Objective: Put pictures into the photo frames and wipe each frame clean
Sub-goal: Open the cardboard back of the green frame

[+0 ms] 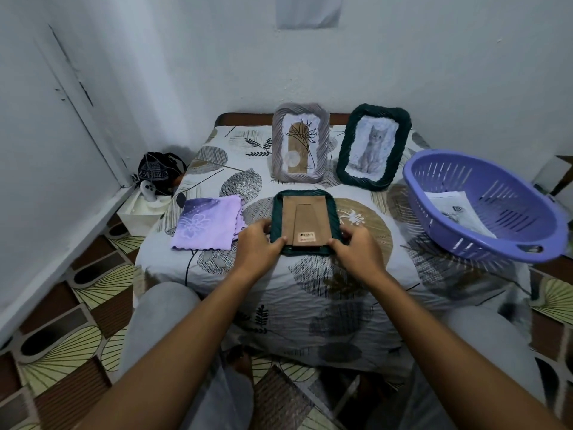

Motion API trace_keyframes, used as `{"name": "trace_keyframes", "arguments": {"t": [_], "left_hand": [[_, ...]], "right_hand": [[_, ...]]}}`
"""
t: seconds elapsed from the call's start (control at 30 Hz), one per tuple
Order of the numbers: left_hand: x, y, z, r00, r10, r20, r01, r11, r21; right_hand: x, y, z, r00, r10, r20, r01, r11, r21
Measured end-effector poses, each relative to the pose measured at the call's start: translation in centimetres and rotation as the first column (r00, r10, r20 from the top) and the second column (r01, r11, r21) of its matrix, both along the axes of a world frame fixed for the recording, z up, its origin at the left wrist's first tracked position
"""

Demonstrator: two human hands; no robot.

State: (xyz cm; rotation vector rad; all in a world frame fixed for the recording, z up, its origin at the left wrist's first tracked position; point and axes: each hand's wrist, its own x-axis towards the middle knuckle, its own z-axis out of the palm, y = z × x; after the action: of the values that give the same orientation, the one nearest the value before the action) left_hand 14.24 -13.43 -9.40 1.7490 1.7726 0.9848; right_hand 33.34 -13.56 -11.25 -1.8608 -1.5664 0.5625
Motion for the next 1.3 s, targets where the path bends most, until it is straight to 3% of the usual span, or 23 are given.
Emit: {"name": "trace_keyframes", "arguments": {"t": [0.3,0.63,1.0,1.13,1.3], "left_hand": [[0.0,0.3,0.6,0.997,0.067,0.026,-0.065,0.995,-0.071],[0.3,0.2,0.6,0.994,0.102,0.025,-0.101,0.994,-0.042],[0.2,0.2,0.0,0.978,0.138,0.158,-0.133,0.99,-0.041],[-0.3,0.8,-0.5,0.972,0.141,0.189,-0.136,0.99,-0.04],[-1.5,2.4,0.1,0.969,0.146,0.197,-0.135,0.988,-0.071]], "right_hand": [[-1.2,0.0,0.0,0.999,-0.044,0.014,0.044,0.998,0.036],[-2.3,0.3,-0.8,0.992,-0.13,0.001,0.129,0.989,0.078],[-2.9,0.4,-1.4,0.973,-0.209,-0.096,0.216,0.973,0.079],[-2.7,0.0,-0.9,0.979,-0.182,-0.094,0.191,0.977,0.095],[-1.4,-0.1,1.7,0.986,-0.071,-0.154,0.072,0.997,-0.001]]}}
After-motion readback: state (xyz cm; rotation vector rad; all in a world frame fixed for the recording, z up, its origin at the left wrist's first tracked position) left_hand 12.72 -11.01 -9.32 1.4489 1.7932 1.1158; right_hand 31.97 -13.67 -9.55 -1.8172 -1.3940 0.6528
